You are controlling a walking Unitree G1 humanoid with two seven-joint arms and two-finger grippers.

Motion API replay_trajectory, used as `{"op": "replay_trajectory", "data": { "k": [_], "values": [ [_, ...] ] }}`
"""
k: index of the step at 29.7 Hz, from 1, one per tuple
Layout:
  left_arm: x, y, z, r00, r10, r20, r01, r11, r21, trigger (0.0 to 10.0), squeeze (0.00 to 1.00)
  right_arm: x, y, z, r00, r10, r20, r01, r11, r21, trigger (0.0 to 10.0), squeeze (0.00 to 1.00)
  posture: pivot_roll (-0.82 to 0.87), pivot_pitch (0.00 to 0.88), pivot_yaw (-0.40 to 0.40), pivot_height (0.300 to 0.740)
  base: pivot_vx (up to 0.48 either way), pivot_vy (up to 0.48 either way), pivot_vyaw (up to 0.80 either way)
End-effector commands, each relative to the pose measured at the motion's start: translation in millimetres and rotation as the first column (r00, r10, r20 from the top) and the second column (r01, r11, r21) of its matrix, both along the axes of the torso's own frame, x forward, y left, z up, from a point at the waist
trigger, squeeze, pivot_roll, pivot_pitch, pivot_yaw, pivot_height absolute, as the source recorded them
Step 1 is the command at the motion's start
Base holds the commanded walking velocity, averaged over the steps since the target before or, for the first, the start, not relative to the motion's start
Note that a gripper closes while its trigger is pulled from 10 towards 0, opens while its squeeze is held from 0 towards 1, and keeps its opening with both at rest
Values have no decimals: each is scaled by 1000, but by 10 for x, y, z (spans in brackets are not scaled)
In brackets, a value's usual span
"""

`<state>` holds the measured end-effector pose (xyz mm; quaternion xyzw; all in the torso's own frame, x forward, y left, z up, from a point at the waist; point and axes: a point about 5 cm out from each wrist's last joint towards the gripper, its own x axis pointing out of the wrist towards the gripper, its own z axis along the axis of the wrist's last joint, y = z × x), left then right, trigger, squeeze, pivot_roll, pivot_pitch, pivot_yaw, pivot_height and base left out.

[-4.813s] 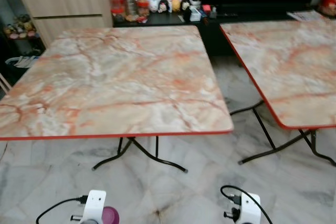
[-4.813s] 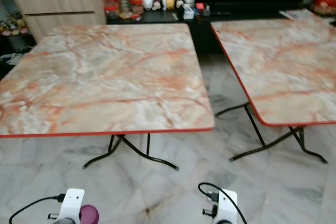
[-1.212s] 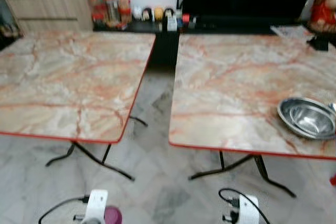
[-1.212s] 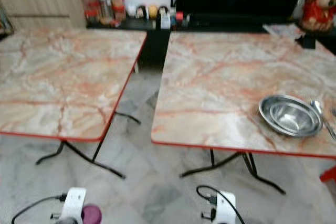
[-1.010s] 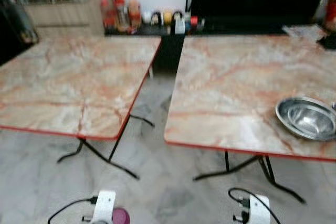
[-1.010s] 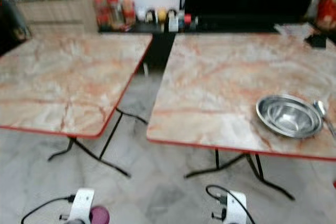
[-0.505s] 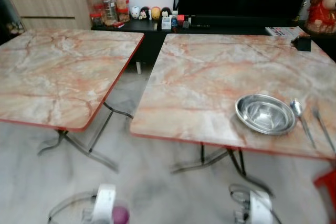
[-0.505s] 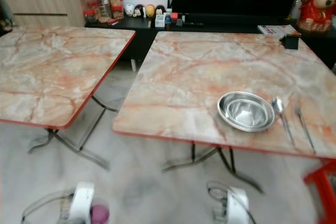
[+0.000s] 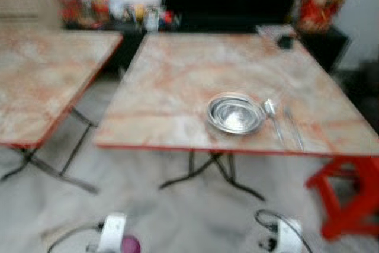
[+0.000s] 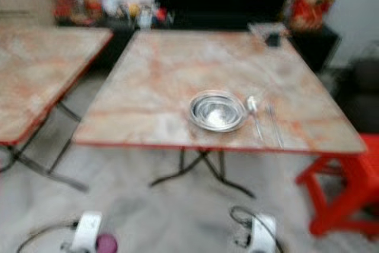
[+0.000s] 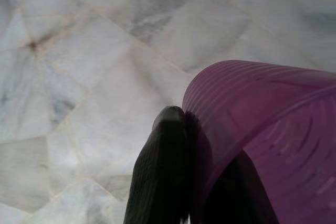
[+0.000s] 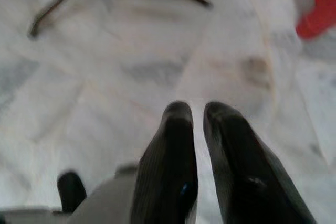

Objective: Setting the table

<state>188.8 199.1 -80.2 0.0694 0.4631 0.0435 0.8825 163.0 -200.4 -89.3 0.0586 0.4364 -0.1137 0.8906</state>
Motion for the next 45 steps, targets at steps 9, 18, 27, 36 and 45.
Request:
{"op": "replay_trajectory", "data": {
  "k": [9, 18, 27, 36, 45],
  "values": [
    [28, -54, 5, 1000, -4, 6, 4, 1000, -6, 10000, 0, 43, -64, 32, 1000, 2, 19, -2, 1000, -20, 10000, 0, -64, 0, 5, 740, 0, -241, 0],
    [34, -80, 7, 1000, 20, 21, -19, 1000, -17, 10000, 0, 68, -88, 48, 1000, 14, 26, -13, 1000, -25, 10000, 0, -61, 0, -5, 740, 0, 0, 0],
    [48, -57, 21, 998, 48, 44, -47, 999, -20, 10000, 0, 90, -83, 56, 999, 22, 29, -21, 999, -28, 10000, 0, -53, 0, -11, 740, 140, 0, 0],
    [73, -3, 42, 997, 56, 54, -56, 998, -16, 10000, 0, 100, -13, 46, 1000, 19, 24, -18, 1000, -15, 10000, 0, -52, 0, 2, 740, 329, 0, 0],
    [68, 16, 43, 997, 56, 53, -55, 998, -13, 10000, 0, 71, -6, 32, 1000, 10, 16, -10, 1000, -13, 10000, 0, -48, 0, 7, 740, 347, 0, 0]
  ]
}}
